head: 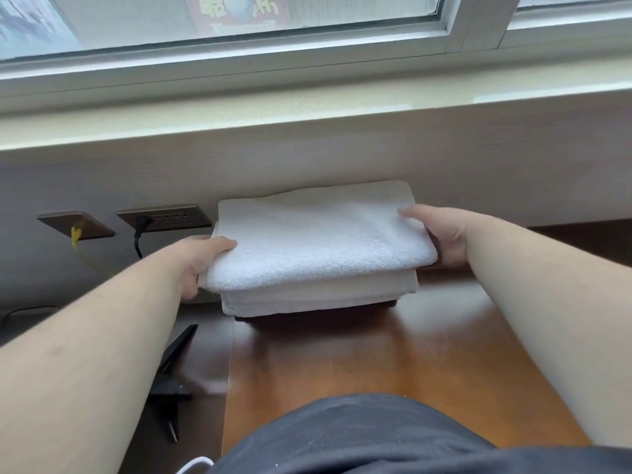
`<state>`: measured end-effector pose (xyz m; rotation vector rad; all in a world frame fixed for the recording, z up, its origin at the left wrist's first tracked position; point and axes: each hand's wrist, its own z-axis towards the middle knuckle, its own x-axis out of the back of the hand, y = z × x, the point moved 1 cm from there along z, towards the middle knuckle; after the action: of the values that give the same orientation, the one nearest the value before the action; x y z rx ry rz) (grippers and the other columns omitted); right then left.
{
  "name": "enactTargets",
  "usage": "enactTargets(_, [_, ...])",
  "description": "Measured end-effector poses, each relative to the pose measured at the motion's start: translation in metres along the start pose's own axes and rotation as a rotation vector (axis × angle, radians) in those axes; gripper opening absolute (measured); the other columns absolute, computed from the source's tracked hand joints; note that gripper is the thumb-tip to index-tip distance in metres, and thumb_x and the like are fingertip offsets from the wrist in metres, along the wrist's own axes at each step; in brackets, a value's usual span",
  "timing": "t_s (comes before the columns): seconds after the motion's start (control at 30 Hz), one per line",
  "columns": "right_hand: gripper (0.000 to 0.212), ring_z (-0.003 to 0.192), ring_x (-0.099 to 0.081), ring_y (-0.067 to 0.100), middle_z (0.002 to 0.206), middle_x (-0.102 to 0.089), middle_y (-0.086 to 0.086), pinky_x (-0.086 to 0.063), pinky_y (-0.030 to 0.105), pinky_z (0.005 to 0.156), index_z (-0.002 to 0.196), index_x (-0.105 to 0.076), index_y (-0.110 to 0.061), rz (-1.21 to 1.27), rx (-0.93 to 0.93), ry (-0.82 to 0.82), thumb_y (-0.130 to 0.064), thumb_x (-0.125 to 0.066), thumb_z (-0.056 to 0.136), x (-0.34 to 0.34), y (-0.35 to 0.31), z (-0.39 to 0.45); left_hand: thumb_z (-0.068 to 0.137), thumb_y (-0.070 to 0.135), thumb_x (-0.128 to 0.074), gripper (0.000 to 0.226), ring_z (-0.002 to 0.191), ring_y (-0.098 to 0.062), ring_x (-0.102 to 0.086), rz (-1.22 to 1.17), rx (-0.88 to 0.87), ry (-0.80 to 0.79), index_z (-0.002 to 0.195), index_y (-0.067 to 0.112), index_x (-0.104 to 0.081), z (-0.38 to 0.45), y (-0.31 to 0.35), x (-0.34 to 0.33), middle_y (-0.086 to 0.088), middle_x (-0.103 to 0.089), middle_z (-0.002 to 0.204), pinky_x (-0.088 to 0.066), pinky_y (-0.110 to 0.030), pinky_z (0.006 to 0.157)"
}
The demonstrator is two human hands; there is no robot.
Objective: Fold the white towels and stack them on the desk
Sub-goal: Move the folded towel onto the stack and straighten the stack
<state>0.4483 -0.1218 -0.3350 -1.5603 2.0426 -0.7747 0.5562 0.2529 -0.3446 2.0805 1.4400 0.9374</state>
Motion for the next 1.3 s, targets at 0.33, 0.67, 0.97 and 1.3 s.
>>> enactTargets(0.33, [0.046, 0.078, -0.074, 0.026, 0.092, -0.076, 0.004, -0.061, 0.049, 0.076, 0.098, -0.064, -0.020, -0.131, 0.202, 0.302, -0.048, -0.073, 0.062, -0.017, -0.001, 0.024, 0.083, 0.035, -0.074, 0.045, 0.089, -0.030, -0.070, 0.022, -0.202, 0.129, 0.118, 0.012, -0.055, 0.011, 0.011, -0.011, -0.008, -0.068, 0.105, -0.058, -0.046, 0.077])
enactTargets(0.67, [0.027, 0.081, -0.075, 0.026, 0.091, -0.077, 0.010, -0.060, 0.038, 0.062, 0.114, -0.065, -0.009, 0.080, 0.275, 0.112, -0.015, -0.068, 0.088, -0.013, -0.004, 0.033, 0.083, 0.038, -0.075, 0.052, 0.082, -0.028, -0.073, -0.152, -0.188, 0.055, 0.122, 0.011, -0.054, 0.011, 0.023, -0.011, -0.010, -0.071, 0.102, -0.059, -0.041, 0.064])
enactTargets(0.97, [0.033, 0.088, -0.071, 0.020, 0.102, -0.070, -0.002, -0.057, 0.034, 0.073, 0.119, -0.060, -0.024, -0.060, 0.370, 0.312, -0.033, -0.070, 0.089, -0.016, -0.002, 0.039, 0.091, 0.011, -0.056, 0.048, 0.093, -0.032, -0.067, -0.069, -0.176, 0.087, 0.138, 0.012, -0.043, 0.026, 0.015, -0.003, -0.016, -0.065, 0.116, -0.057, -0.046, 0.076])
enactTargets(1.3, [0.028, 0.088, -0.066, 0.022, 0.099, -0.067, 0.000, -0.054, 0.035, 0.076, 0.108, -0.057, -0.025, -0.207, 0.371, 0.473, -0.046, -0.061, 0.089, -0.014, 0.001, 0.038, 0.097, 0.046, -0.049, 0.053, 0.107, -0.026, -0.051, 0.233, -0.367, 0.322, 0.141, 0.018, -0.044, 0.026, 0.019, -0.024, -0.002, -0.052, 0.122, -0.035, -0.031, 0.090])
